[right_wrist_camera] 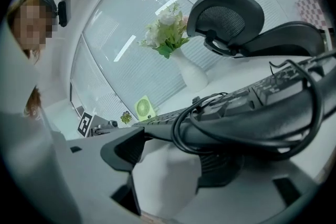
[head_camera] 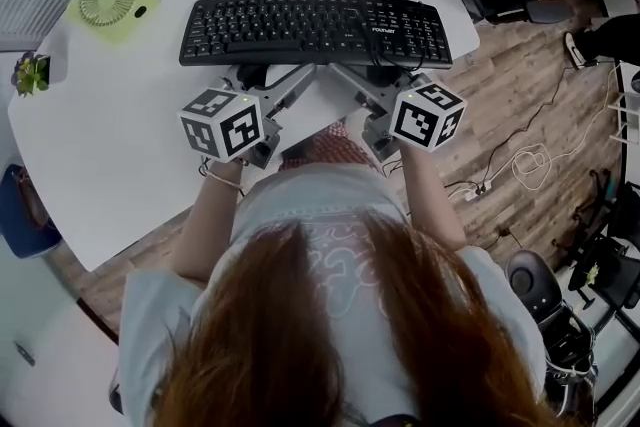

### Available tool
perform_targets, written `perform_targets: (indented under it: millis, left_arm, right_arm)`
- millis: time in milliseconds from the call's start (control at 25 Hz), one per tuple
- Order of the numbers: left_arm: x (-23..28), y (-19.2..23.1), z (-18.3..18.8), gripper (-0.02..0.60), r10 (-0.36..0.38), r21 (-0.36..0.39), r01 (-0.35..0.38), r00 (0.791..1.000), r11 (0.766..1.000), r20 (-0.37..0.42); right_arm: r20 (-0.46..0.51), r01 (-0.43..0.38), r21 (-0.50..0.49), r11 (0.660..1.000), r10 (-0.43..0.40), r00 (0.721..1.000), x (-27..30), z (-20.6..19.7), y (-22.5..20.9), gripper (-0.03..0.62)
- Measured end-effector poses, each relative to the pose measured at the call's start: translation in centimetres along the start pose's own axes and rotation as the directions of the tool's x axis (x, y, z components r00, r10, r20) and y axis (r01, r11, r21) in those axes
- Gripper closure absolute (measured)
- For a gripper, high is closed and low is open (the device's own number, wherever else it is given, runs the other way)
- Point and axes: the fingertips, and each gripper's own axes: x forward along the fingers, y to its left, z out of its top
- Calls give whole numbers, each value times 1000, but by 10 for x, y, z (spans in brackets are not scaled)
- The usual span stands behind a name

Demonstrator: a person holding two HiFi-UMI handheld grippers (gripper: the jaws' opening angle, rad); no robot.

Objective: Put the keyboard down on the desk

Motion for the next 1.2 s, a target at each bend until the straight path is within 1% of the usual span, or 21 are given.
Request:
perform_targets:
  millis: [200,320,440,640,840,1200]
  left_arm:
    - [3,-2,-5,261,10,27,-9,1000,1000,-23]
    - [2,-2,-7,261,10,25,-9,1000,1000,-13]
    - [-1,-3,-7,261,-5,22,5,1000,1000,-14]
    - [-3,-4,-10,261,-16,38,18,999,999,-50]
    - [-3,-2,-17,261,18,39,-14,996,999,-92]
    - [-3,-2,-24,261,56,56,-48,988,997,-143]
  right_arm:
    - [-29,20,-28,999,-21,999,2,-5,1,279]
    - [-54,44,-61,997,-47,997,0,-12,1,289]
    - [-65,70,-69,995,-75,995,-3,-18,1,295]
    - [-19,90,-52,995,-91,996,-9,-17,2,305]
    - [6,108,-11,994,-108,994,-9,-19,1,304]
    - [19,150,-5,989,-150,989,-10,-23,1,304]
